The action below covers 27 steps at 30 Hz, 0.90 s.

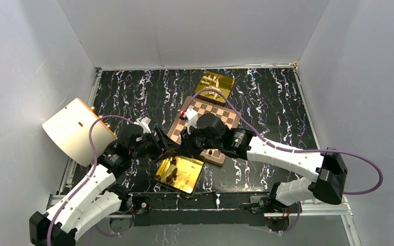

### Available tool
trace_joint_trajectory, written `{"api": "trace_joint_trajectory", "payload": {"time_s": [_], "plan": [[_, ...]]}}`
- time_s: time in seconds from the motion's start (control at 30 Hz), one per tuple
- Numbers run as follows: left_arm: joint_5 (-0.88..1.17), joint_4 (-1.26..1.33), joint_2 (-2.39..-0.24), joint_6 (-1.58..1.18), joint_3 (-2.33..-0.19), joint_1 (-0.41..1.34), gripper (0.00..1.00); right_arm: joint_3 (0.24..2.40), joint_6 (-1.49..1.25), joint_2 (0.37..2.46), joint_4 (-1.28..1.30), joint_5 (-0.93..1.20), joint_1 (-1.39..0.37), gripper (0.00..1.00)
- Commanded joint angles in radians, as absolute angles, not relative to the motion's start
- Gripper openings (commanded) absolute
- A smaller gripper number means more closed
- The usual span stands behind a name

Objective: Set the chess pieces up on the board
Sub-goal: Pick up the chess piece from the storage box.

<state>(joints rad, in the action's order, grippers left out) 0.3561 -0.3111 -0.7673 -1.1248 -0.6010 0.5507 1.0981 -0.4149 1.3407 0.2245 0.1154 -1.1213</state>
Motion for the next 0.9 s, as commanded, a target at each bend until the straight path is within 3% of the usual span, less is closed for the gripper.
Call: {"api": "trace_joint_trajectory", "payload": {"time_s": [0.0,0.53,0.87], "plan": [[0.403,-0.305,-0.753,-1.115,-0.605,0.55,0.62,1.119,-0.4,1.309,0.134,0.09,-1.121,0.16],[0.548,-0.53,-0.967,-0.772,-0.807,0.551,0.67,1.123,0.061,1.287,0.301,0.331,-1.126,0.19],[0.674,-0.502,-1.041,-0.752,-0.802,0.55,0.6,1.121,0.225,1.274,0.265,0.394,-1.142,0.17]]}}
